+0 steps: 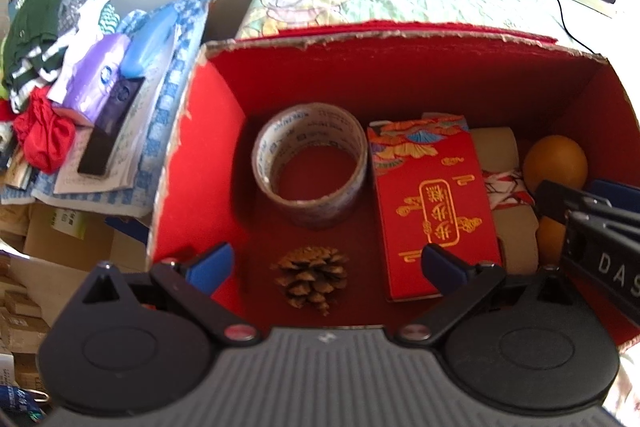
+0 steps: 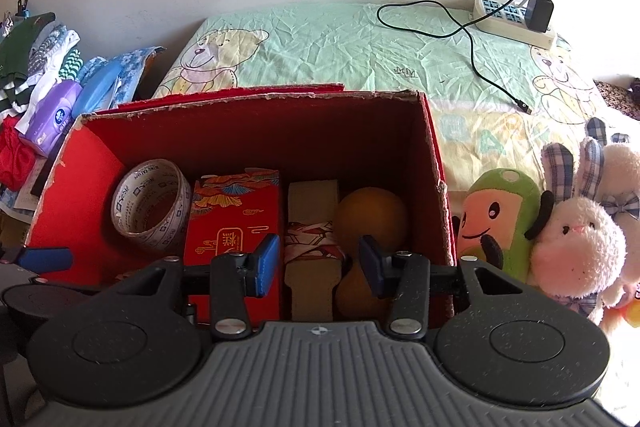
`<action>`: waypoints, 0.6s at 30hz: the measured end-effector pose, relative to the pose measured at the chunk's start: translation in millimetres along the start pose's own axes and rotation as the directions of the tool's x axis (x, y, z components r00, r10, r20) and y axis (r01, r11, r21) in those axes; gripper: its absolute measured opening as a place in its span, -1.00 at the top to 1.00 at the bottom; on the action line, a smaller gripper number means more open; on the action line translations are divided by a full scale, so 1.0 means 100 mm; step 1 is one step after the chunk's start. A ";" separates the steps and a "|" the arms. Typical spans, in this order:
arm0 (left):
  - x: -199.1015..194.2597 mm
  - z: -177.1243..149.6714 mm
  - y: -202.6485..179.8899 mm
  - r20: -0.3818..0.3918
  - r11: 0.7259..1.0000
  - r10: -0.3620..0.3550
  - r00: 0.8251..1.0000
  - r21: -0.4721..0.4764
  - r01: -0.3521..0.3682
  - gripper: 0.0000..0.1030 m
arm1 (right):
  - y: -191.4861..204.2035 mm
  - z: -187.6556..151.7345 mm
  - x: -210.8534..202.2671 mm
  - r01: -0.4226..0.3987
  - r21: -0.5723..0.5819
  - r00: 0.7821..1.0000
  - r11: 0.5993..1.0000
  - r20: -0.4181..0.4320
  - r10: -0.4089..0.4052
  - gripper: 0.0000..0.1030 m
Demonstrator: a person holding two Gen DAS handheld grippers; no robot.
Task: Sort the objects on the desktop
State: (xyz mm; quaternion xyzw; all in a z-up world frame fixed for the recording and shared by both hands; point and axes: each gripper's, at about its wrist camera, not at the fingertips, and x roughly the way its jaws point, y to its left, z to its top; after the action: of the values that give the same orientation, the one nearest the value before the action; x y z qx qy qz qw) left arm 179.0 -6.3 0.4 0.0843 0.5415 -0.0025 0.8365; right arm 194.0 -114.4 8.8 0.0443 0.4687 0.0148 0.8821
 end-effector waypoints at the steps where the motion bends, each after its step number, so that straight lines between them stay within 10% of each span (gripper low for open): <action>1: 0.00 0.00 -0.01 0.007 1.000 0.003 1.000 0.004 -0.003 -0.96 | -0.01 0.00 0.00 0.002 0.000 1.000 1.000 -0.001 -0.002 0.08; 18: -0.05 -0.14 0.00 0.006 0.998 -0.066 0.998 -0.013 0.066 -0.97 | 0.03 -0.04 -0.11 0.042 0.011 0.999 0.999 0.006 -0.042 0.07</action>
State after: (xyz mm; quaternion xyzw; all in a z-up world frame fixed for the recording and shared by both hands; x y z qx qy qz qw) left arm 164.2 -4.8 -1.2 0.0611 0.5416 -0.0268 0.8380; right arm 184.6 -111.8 15.6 0.0392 0.4667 -0.0065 0.8835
